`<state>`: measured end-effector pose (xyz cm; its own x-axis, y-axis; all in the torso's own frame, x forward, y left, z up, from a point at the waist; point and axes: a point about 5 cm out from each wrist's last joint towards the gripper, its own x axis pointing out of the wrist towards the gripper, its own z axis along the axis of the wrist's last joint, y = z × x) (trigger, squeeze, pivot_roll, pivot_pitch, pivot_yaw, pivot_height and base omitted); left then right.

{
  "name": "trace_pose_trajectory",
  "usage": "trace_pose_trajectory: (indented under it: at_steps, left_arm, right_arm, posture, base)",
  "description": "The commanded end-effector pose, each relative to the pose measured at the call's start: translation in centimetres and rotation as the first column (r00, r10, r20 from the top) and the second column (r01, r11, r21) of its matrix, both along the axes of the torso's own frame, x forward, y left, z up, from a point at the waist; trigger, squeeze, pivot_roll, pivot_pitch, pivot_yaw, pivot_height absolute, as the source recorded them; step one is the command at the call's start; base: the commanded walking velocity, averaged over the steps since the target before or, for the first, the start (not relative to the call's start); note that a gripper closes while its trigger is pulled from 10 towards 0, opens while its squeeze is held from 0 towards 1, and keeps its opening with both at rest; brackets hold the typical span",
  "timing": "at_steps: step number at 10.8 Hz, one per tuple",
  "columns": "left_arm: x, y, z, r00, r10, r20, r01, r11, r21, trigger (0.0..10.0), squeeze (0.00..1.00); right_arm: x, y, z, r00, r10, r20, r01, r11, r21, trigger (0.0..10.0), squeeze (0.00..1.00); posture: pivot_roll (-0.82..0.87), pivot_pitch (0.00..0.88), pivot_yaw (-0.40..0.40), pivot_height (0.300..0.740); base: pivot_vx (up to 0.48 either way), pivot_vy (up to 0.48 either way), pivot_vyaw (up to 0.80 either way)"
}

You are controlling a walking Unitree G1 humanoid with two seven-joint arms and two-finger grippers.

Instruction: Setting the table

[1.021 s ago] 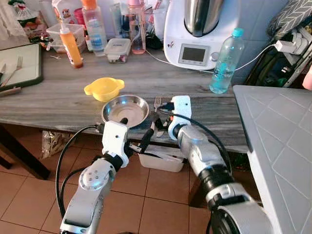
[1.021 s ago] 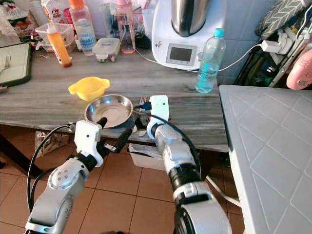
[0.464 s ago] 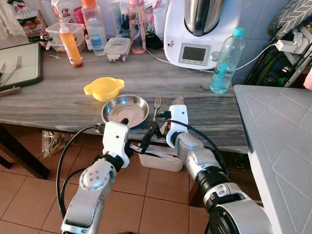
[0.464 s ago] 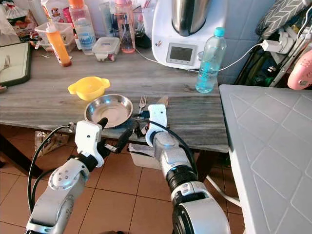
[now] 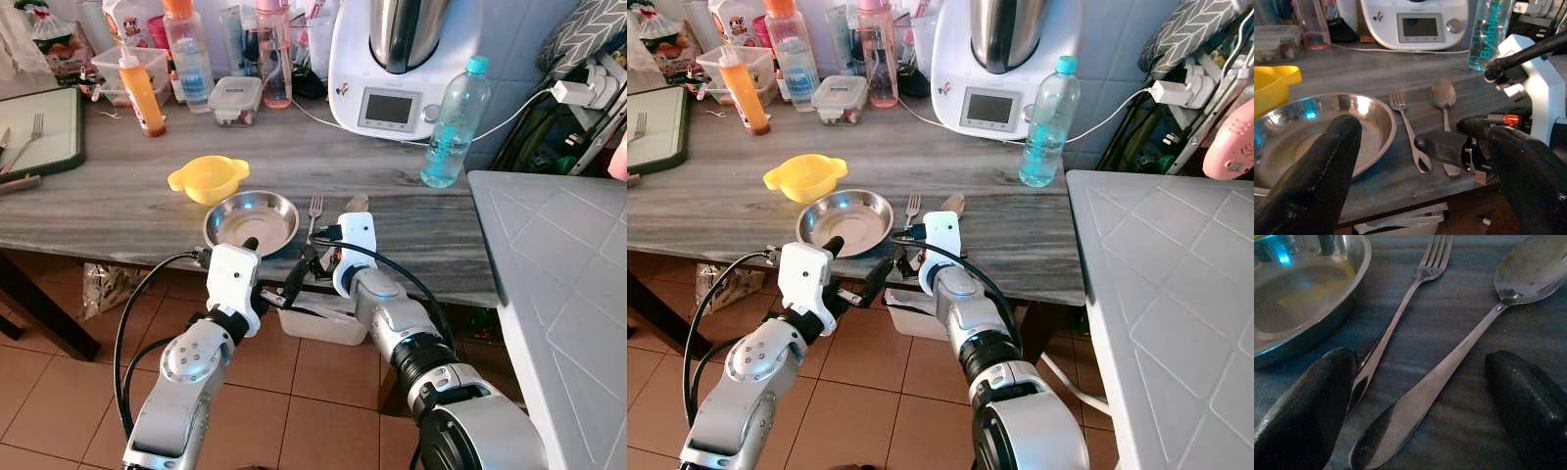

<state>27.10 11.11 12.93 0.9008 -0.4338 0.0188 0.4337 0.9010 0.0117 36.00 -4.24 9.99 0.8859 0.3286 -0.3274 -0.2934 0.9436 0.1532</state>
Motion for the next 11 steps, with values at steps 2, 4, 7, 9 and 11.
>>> trace_pose_trajectory:
  at_steps: [2, 4, 7, 9, 11]
  left_arm:
    - [0.0, 0.0, -0.1, 1.000, 0.000, -0.004, 0.000, 1.000, 0.008, 10.0, 0.00]
    - [0.1, 0.0, -0.1, 1.000, -0.002, -0.004, 0.002, 1.000, 0.007, 10.0, 0.00]
    - [0.1, 0.0, 0.0, 1.000, -0.006, -0.004, 0.006, 1.000, 0.009, 10.0, 0.00]
    - [0.2, 0.0, 0.0, 1.000, -0.008, -0.004, 0.008, 1.000, 0.010, 10.0, 0.00]
    - [0.2, 0.0, 0.0, 1.000, -0.007, -0.003, 0.008, 1.000, 0.012, 10.0, 0.00]
  right_arm:
    - [0.0, 0.1, 0.0, 1.000, 0.005, -0.008, -0.005, 1.000, -0.007, 10.0, 0.00]
    - [0.2, -0.8, 0.2, 1.000, -0.015, 0.008, 0.015, 1.000, -0.009, 10.0, 0.00]
    - [0.5, -1.6, 1.0, 0.999, -0.033, 0.035, 0.033, 0.999, -0.005, 10.0, 0.00]
    - [0.4, -1.7, 1.4, 0.998, -0.035, 0.050, 0.035, 0.999, 0.002, 10.0, 0.00]
    - [0.3, -1.8, 1.4, 0.998, -0.033, 0.054, 0.033, 0.999, 0.005, 10.0, 0.00]
  posture:
    - [0.15, 0.063, 0.015, 0.740]
    - [0.15, 0.063, 0.019, 0.740]
    - [0.14, 0.062, 0.026, 0.740]
    - [0.14, 0.063, 0.030, 0.740]
    - [0.14, 0.062, 0.031, 0.740]
  base:
    - [0.000, 0.000, 0.00]
    - [0.000, 0.000, 0.00]
    - [0.000, 0.000, 0.00]
    - [0.000, 0.000, 0.00]
    - [0.000, 0.000, 0.00]
